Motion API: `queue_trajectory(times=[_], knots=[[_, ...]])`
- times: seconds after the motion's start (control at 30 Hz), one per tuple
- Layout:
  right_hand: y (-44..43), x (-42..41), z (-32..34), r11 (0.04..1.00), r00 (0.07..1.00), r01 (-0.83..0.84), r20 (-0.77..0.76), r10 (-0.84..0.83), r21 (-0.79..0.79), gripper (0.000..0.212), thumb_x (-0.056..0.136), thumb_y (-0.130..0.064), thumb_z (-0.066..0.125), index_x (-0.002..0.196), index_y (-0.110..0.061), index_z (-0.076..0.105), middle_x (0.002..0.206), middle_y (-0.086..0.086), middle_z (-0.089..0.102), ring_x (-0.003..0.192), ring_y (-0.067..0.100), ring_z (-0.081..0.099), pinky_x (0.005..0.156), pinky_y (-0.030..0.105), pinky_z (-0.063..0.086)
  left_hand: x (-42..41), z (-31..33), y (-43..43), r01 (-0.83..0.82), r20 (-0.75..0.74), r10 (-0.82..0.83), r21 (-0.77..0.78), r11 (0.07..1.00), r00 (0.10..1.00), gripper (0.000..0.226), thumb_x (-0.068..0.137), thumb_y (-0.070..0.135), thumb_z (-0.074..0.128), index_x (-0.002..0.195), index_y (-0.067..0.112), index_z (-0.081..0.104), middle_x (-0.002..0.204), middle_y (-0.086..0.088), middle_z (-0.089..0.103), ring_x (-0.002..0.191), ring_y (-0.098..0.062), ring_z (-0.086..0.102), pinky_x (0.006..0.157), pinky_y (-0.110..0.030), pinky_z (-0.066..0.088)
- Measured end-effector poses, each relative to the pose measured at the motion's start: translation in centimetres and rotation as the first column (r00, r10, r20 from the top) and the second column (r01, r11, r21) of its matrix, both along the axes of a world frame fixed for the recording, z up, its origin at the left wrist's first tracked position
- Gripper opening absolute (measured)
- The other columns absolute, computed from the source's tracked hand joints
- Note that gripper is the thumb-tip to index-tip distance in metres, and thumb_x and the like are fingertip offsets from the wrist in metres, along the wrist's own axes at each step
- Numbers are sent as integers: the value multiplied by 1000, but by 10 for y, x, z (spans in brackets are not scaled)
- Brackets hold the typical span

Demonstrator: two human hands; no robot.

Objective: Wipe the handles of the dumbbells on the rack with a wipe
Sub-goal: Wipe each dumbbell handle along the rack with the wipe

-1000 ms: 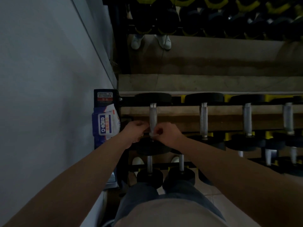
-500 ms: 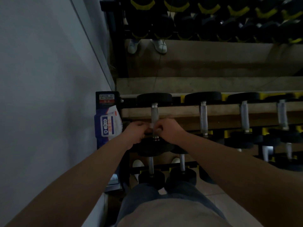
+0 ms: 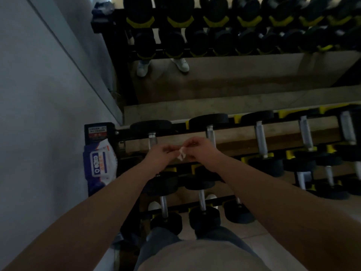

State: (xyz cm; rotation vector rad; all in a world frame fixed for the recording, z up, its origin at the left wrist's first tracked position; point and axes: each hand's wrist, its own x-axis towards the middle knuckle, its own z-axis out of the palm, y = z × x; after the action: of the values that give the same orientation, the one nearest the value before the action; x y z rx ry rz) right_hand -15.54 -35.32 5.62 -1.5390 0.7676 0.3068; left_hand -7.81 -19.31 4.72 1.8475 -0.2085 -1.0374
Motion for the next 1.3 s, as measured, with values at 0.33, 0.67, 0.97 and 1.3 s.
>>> queue_trajectory(times=[0.33,0.67,0.97,1.3], knots=[[-102,-47,10,892,982,176,-8,-190,418,25,91,-10,70,115,-4,69,112,17,72,105,29,70,91,42,58,-47,6,-111,-233,-142,230,-1,973,963,19,85,40,77,101,30,77,105,4,76,106,-18,68,98,-43,53],[-136,-20,-38,945,948,318,-13,-318,76,15,87,-8,74,90,-21,67,96,6,73,93,24,72,85,41,61,-71,-13,-148,-313,66,308,297,902,949,27,94,37,61,113,20,69,109,2,67,98,-18,61,82,-31,49],[-132,-43,-52,915,931,-346,-199,306,-209,20,92,-11,64,105,-15,78,93,2,71,88,14,62,75,25,49,-76,-23,-139,-225,-51,253,314,922,966,35,92,31,66,125,19,68,123,-1,68,108,-20,62,91,-35,53],[-136,-2,-48,930,941,331,-134,-312,161,19,87,9,63,91,-9,69,95,12,70,92,27,67,73,34,58,-73,-22,-137,-236,-130,277,263,935,952,37,95,28,66,130,15,62,116,-2,65,88,-11,59,64,-23,47]])
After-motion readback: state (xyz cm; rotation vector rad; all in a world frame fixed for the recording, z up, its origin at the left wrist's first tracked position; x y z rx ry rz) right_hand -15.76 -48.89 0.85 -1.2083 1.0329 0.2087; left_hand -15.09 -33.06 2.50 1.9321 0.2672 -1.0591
